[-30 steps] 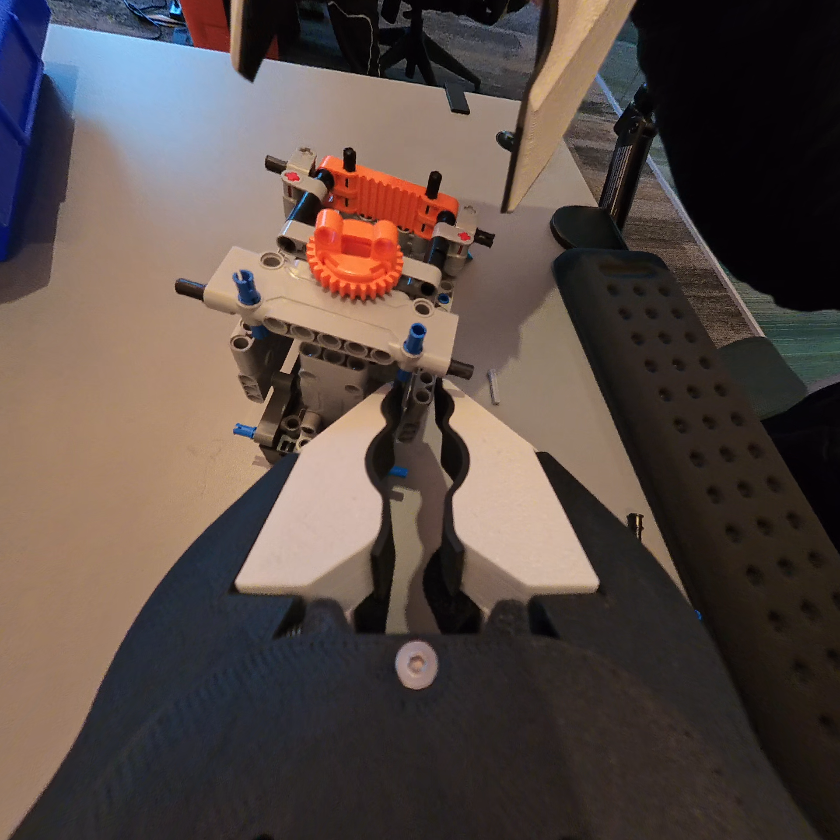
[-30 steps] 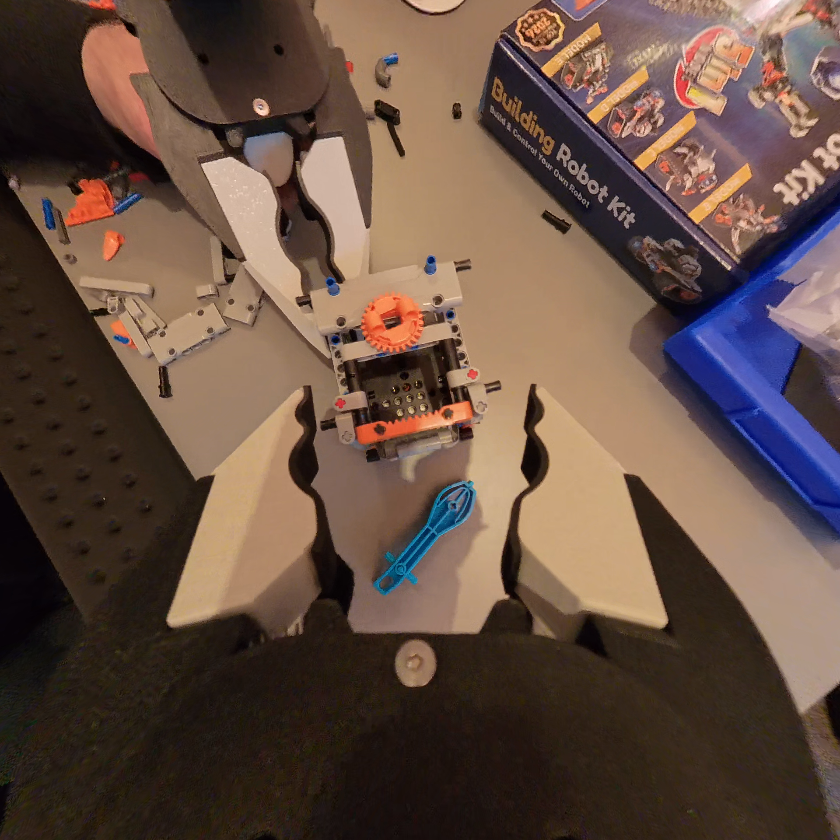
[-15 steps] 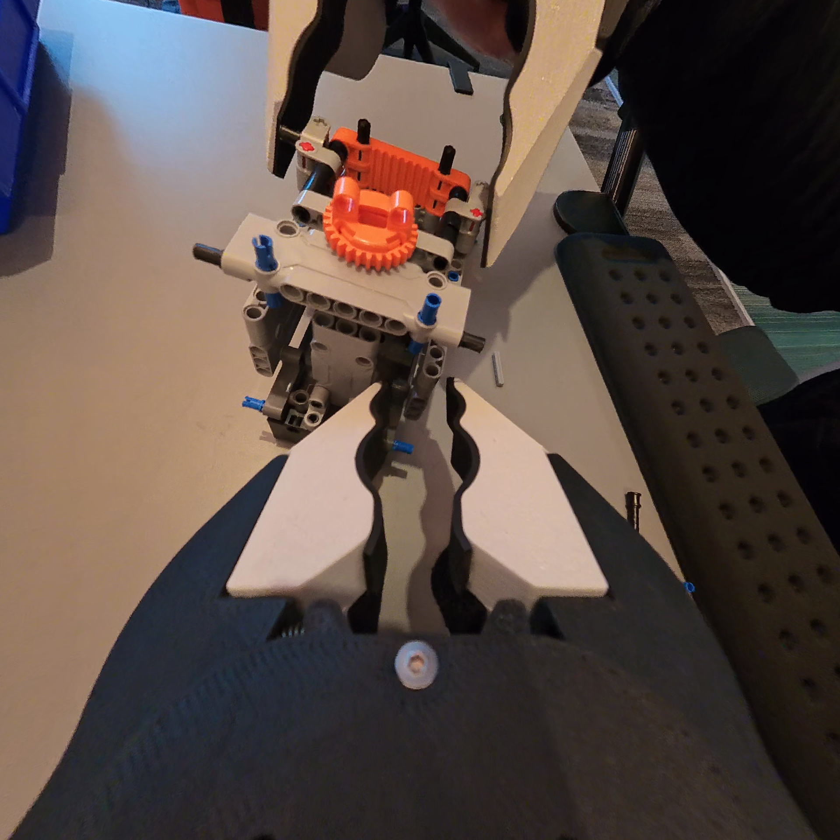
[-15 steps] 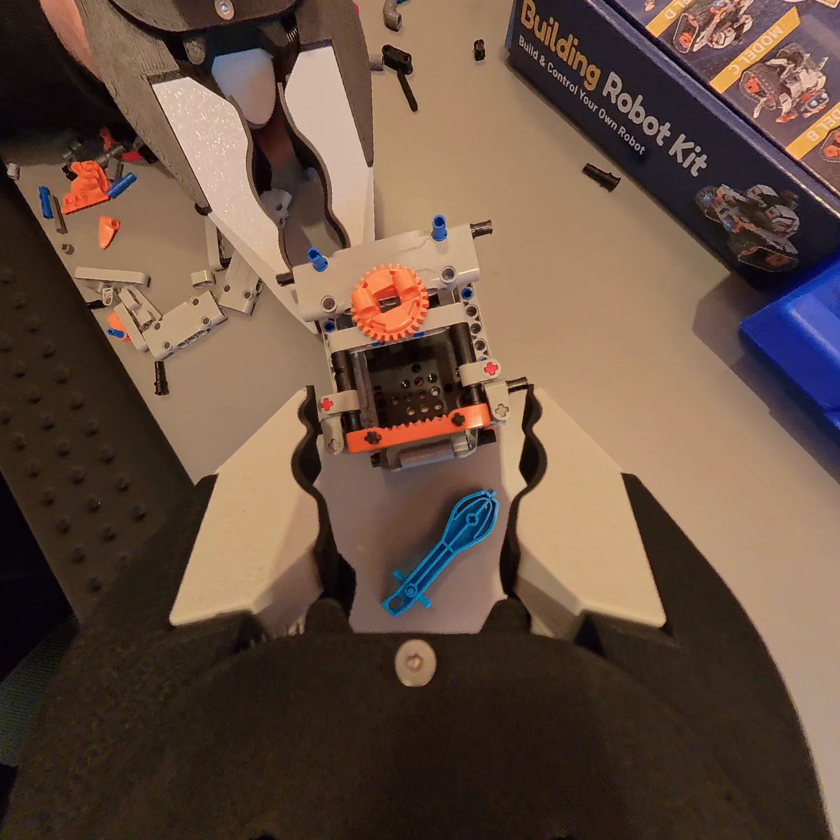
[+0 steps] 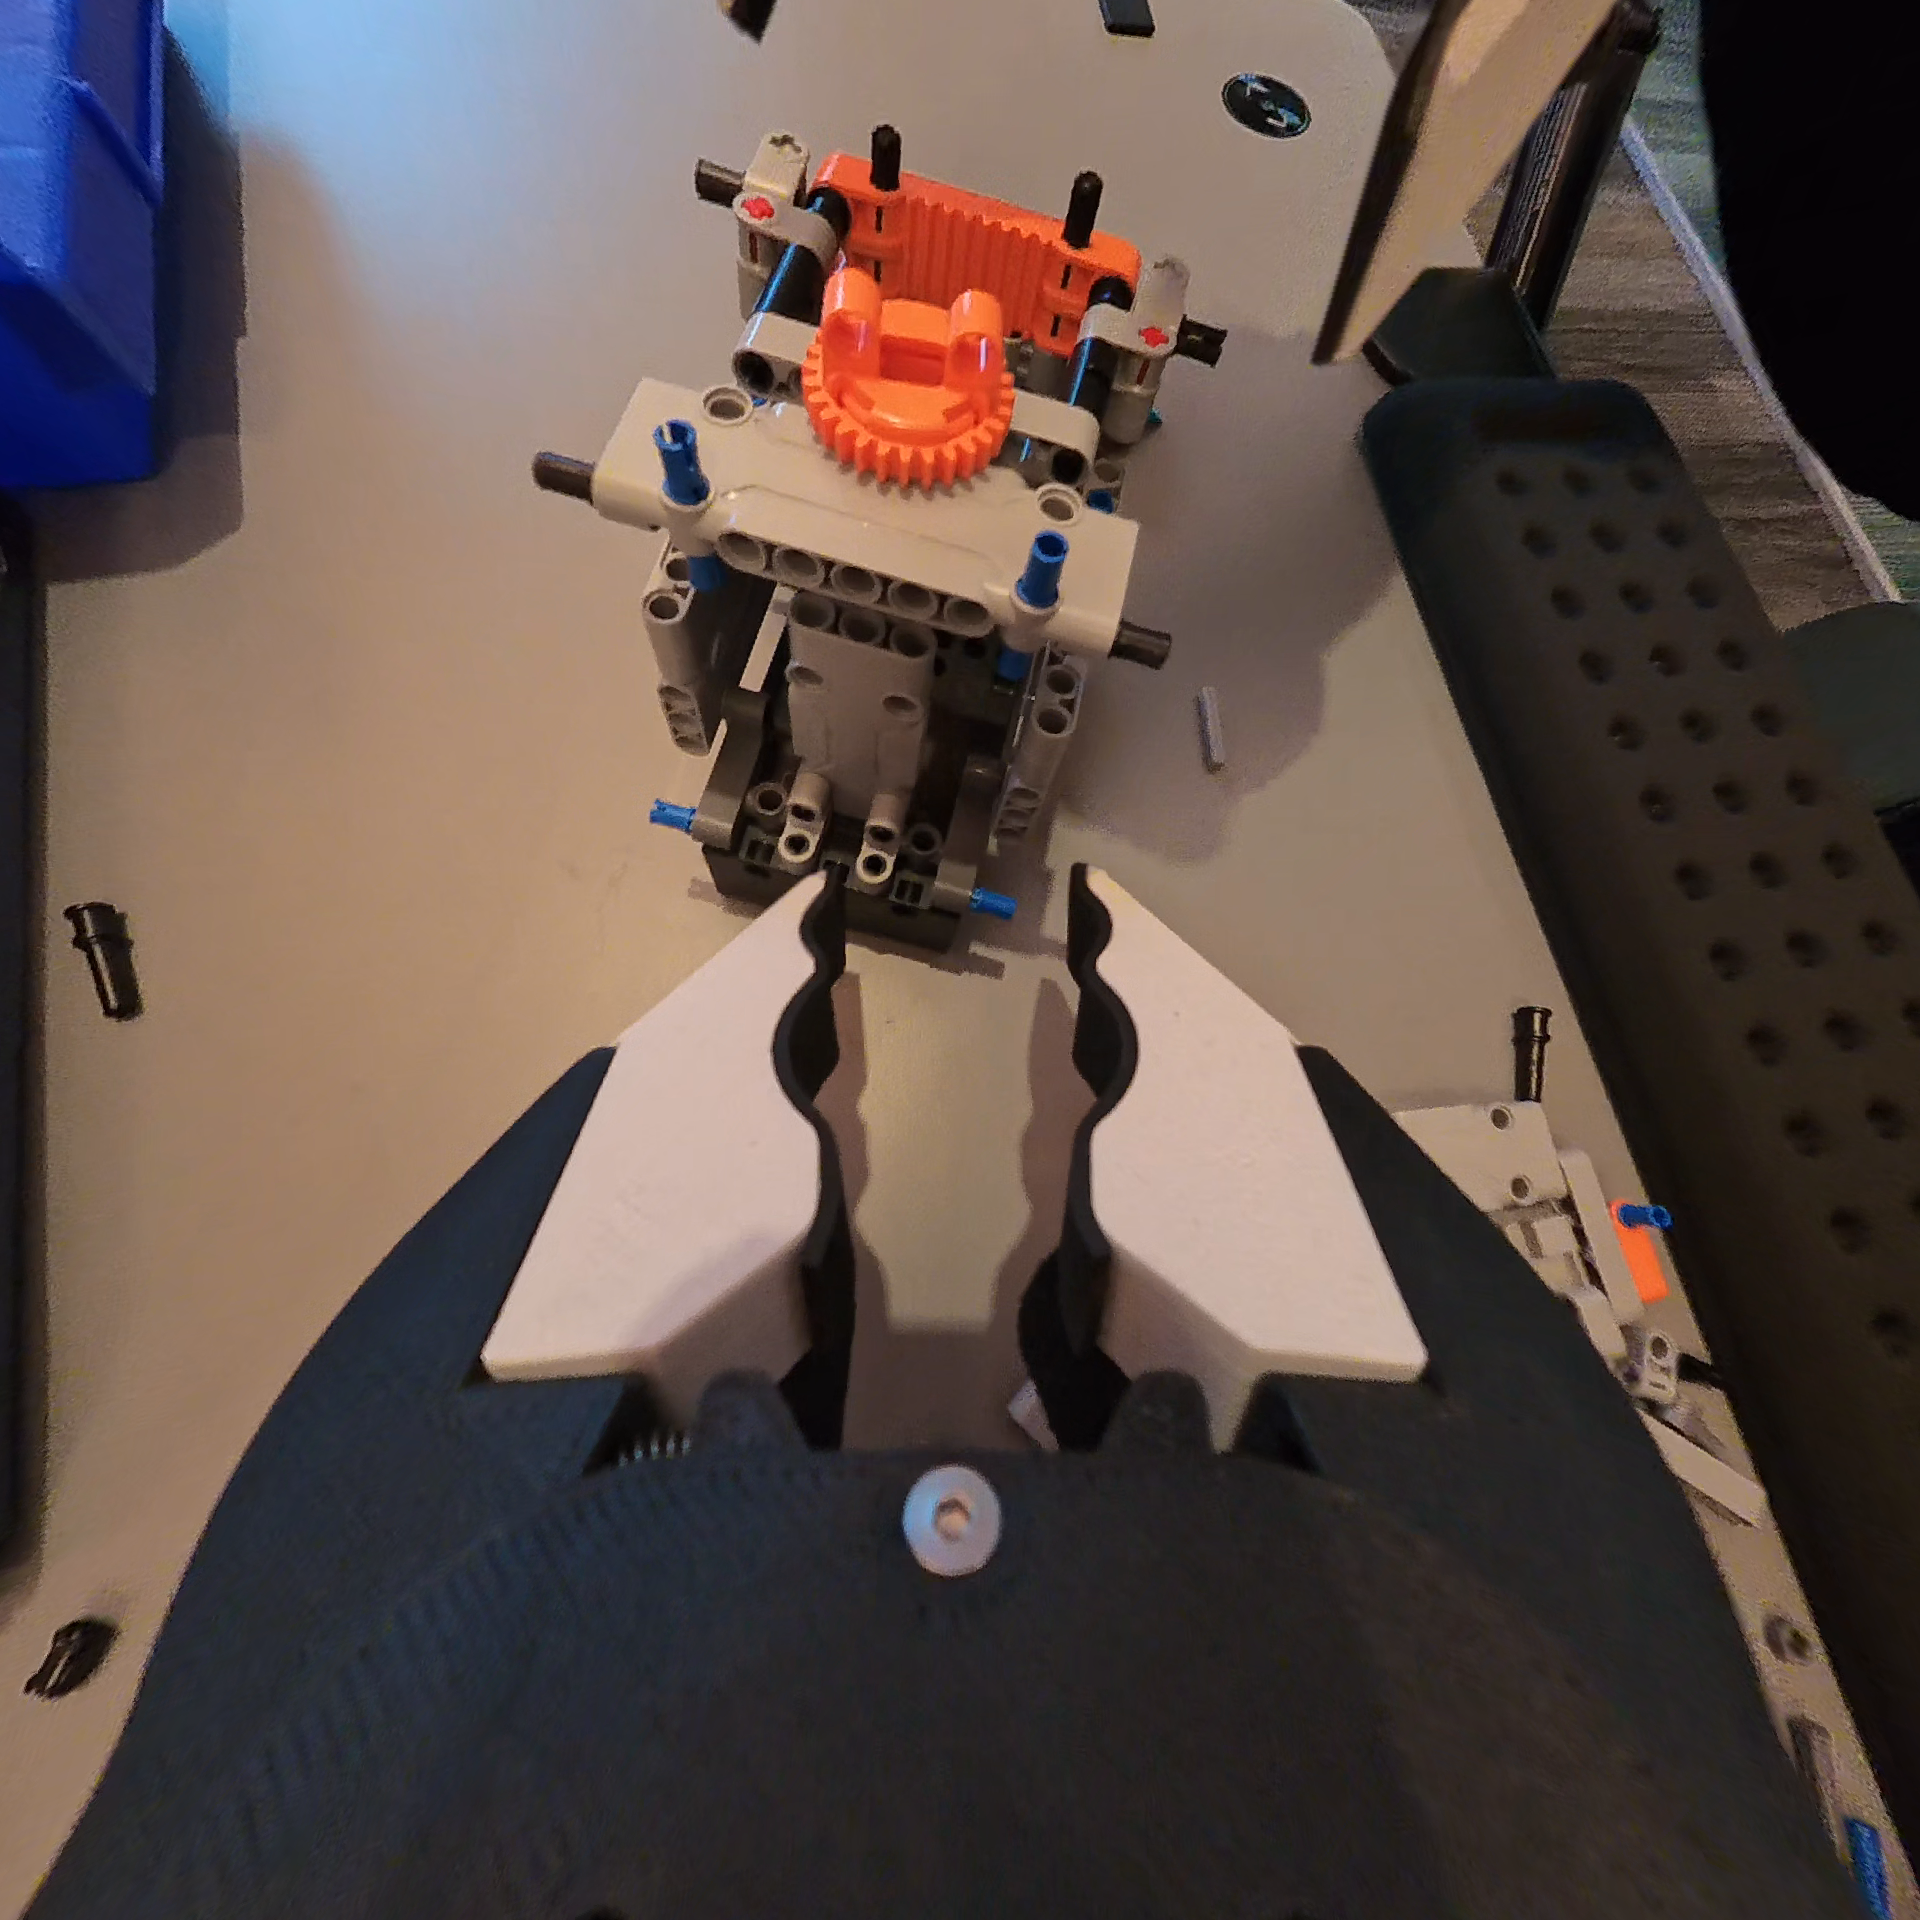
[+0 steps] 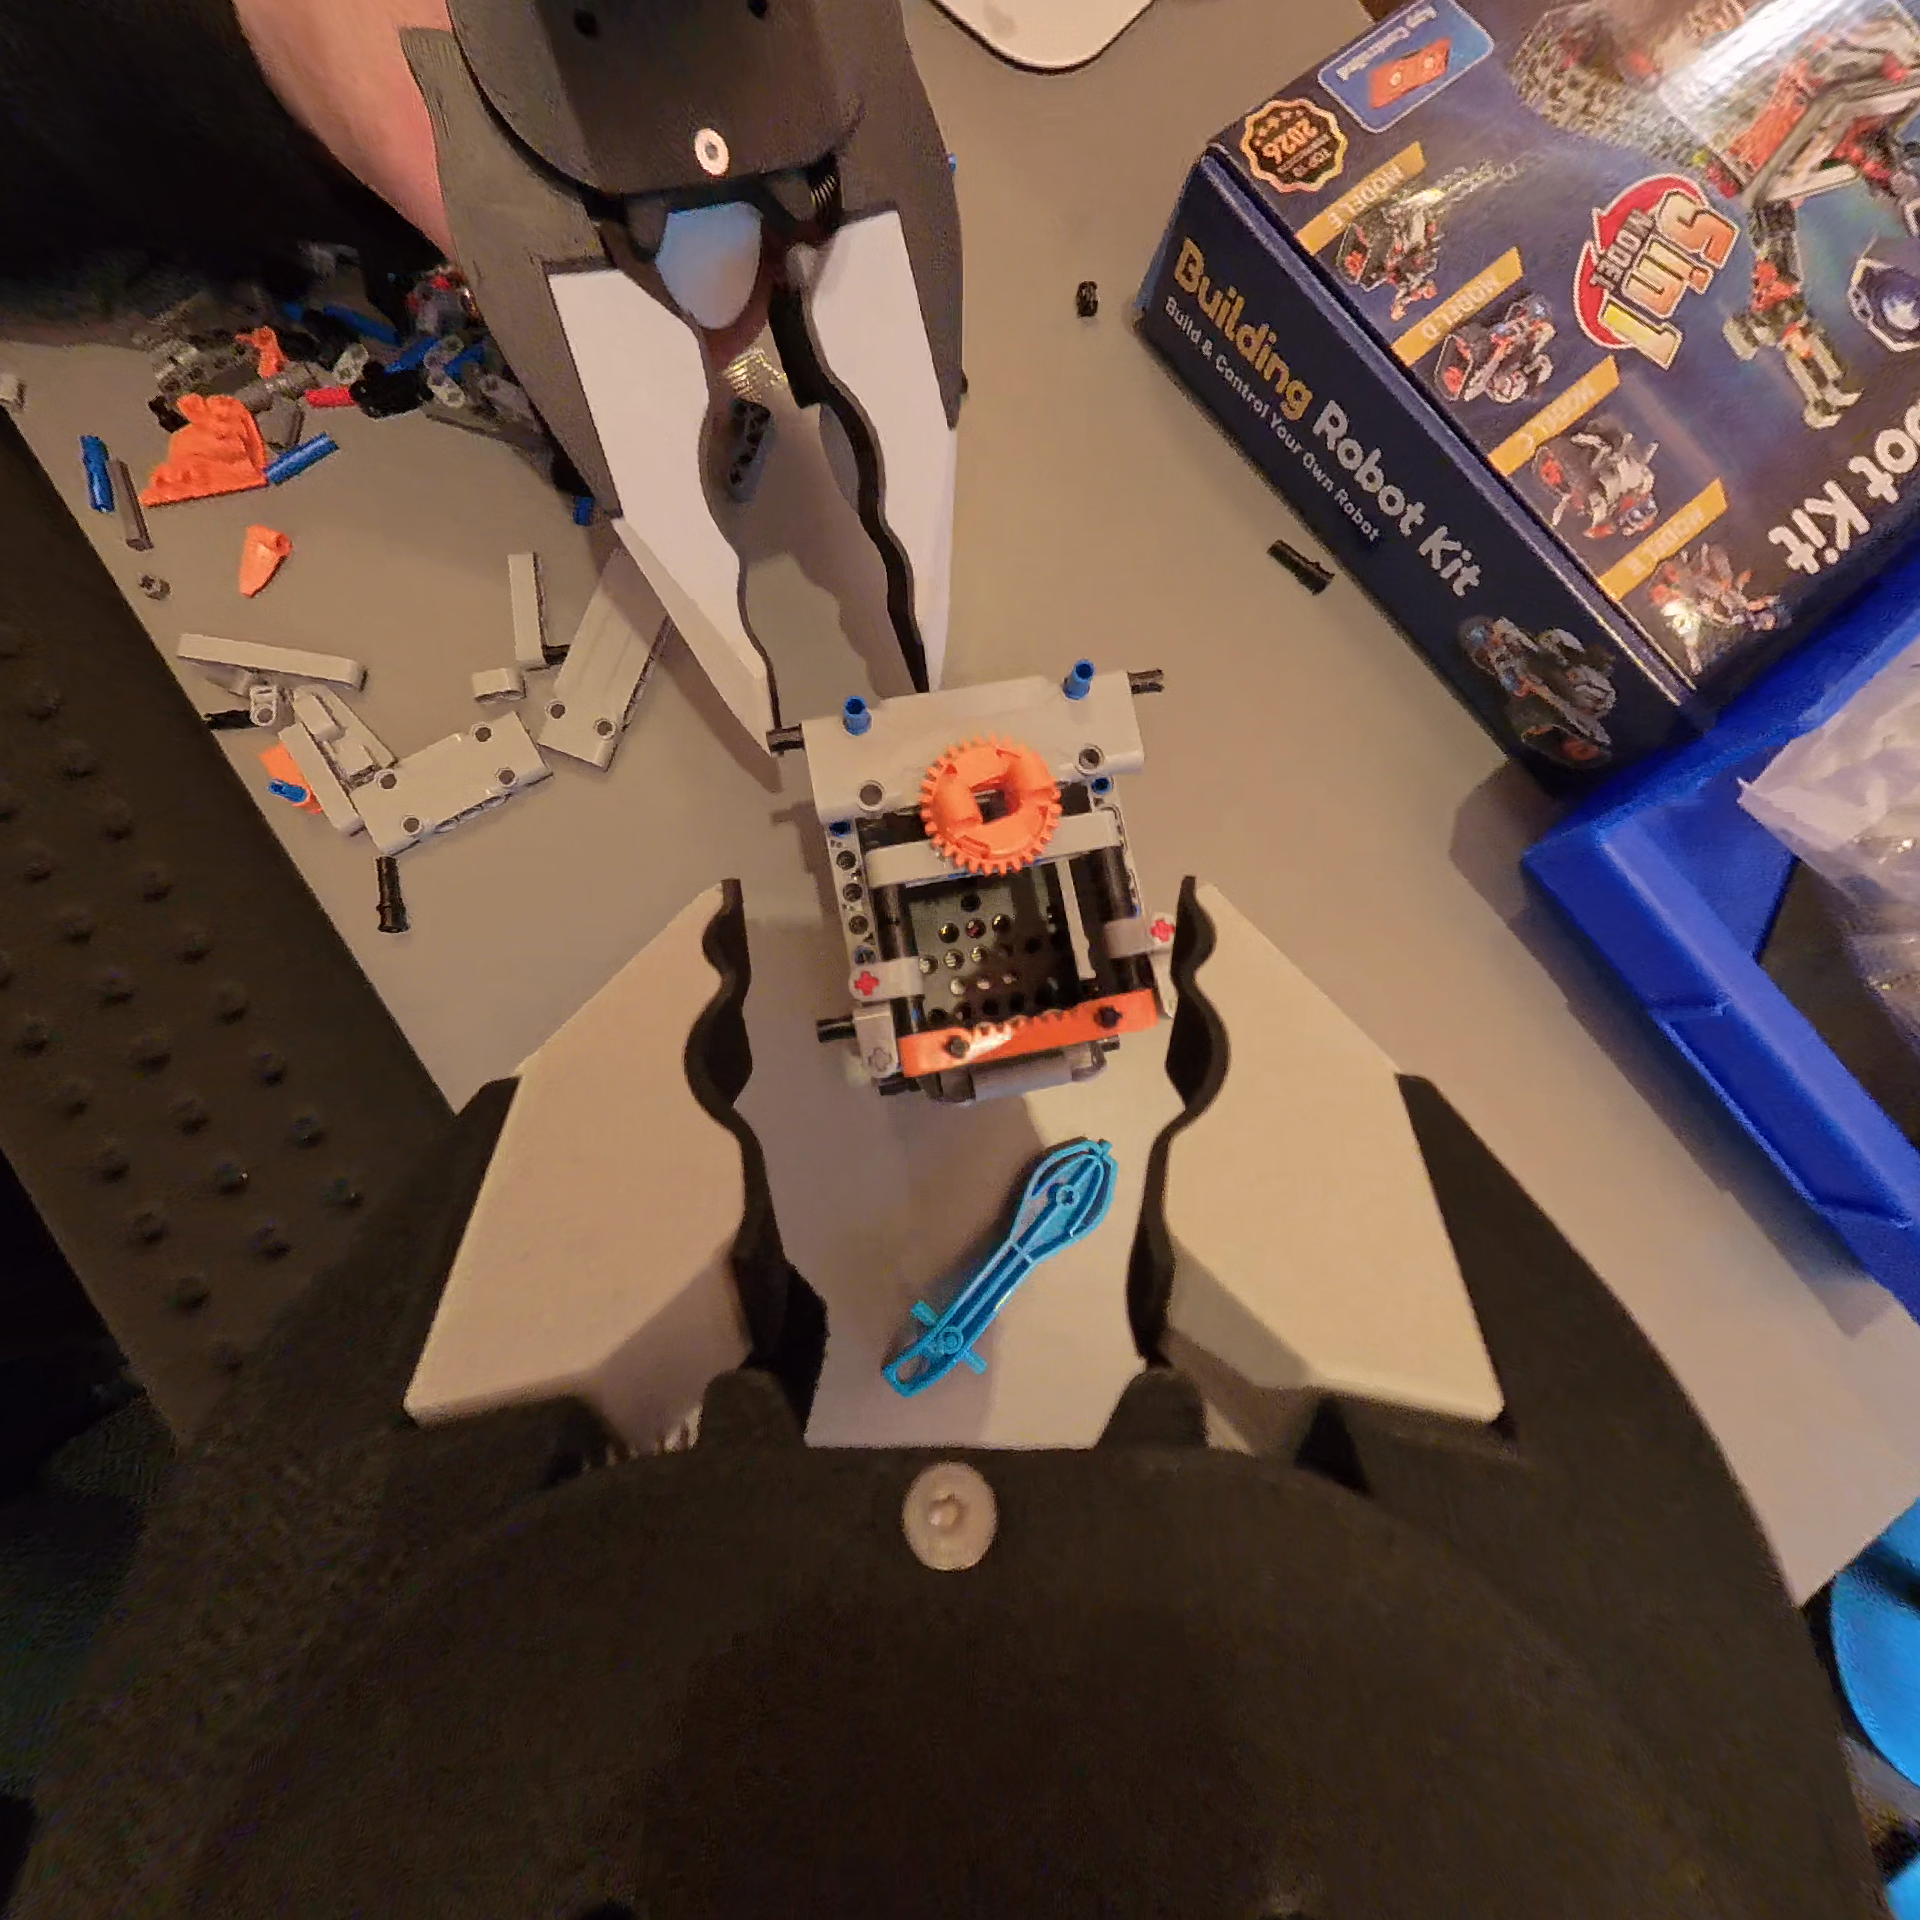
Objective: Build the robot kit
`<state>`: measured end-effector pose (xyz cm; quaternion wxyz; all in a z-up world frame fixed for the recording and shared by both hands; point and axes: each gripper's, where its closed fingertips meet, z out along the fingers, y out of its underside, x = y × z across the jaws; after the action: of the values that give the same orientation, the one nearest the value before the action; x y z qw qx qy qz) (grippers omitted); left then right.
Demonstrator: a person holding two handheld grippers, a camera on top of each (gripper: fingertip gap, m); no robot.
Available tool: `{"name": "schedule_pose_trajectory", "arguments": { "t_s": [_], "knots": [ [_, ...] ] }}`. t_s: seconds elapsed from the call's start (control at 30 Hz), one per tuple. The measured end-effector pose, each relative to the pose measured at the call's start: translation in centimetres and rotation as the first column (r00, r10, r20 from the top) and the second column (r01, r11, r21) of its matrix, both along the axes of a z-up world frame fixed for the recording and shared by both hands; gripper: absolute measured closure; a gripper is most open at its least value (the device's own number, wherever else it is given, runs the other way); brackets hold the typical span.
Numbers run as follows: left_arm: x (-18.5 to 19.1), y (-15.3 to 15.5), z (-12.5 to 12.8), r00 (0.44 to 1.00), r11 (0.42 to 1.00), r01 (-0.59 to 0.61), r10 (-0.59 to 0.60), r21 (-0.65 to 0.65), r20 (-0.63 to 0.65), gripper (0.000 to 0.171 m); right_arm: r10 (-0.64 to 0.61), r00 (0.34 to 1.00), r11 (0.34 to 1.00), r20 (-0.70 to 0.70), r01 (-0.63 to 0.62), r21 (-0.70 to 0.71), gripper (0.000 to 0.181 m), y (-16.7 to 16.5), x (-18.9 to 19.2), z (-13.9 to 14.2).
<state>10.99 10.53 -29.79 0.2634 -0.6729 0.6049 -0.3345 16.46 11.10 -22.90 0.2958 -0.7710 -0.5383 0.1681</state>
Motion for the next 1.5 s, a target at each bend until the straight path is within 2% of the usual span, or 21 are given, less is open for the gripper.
{"name": "schedule_pose_trajectory", "arguments": {
  "t_s": [0.1,0.2,0.33,0.43,0.53,0.63,0.77,0.97,1.2,1.5],
  "knots": [
    [0.5,0.4,-0.6,1.0,0.999,-0.023,0.023,0.036,-0.007,0.129,0.006,1.0,1.0,0.006,-0.006,0.0,0.095,0.1,-0.6,-0.2],
    [0.6,1.4,-0.5,0.998,0.994,-0.06,0.061,0.094,-0.014,0.117,0.013,0.999,1.0,0.029,-0.013,-0.005,0.084,0.6,-0.9,-0.8],
    [0.8,2.6,0.5,0.995,0.988,-0.096,0.093,0.121,0.037,0.087,0.048,0.996,0.998,0.07,-0.046,-0.03,0.077,1.0,-1.6,-2.2],
    [1.4,2.9,-0.5,0.996,0.992,-0.084,0.083,0.091,0.018,0.069,0.075,0.989,0.996,0.125,-0.068,-0.061,0.082,1.2,-1.6,-3.5],
    [1.9,1.9,-2.2,0.999,0.999,-0.036,0.037,0.033,-0.024,0.075,0.115,0.983,0.99,0.142,-0.103,-0.094,0.095,0.8,-1.5,-4.3],
    [2.0,0.7,-3.0,0.998,1.0,-0.001,0.001,-0.003,-0.056,0.093,0.125,0.983,0.99,0.134,-0.114,-0.089,0.109,0.9,-0.9,-4.4],
    [2.1,-0.4,-3.1,0.995,1.0,0.016,-0.015,0.011,-0.095,0.1,0.157,0.981,0.983,0.113,-0.143,-0.118,0.107,0.0,-0.1,-4.5],
    [2.6,-1.8,-3.1,0.989,1.0,0.026,-0.024,0.01,-0.145,0.101,0.152,0.975,0.985,0.164,-0.136,-0.102,0.098,-1.2,1.1,-3.8],
    [2.9,-2.1,-3.1,0.99,1.0,0.017,-0.017,0.001,-0.141,0.102,0.202,0.958,0.979,0.206,-0.193,-0.06,0.106,-1.8,-0.4,-3.0],
    [3.0,-2.1,-3.1,0.991,1.0,0.011,-0.012,-0.006,-0.131,0.102,0.192,0.959,0.981,0.206,-0.181,-0.072,0.113,-2.0,-0.2,-3.0]
  ]
}}
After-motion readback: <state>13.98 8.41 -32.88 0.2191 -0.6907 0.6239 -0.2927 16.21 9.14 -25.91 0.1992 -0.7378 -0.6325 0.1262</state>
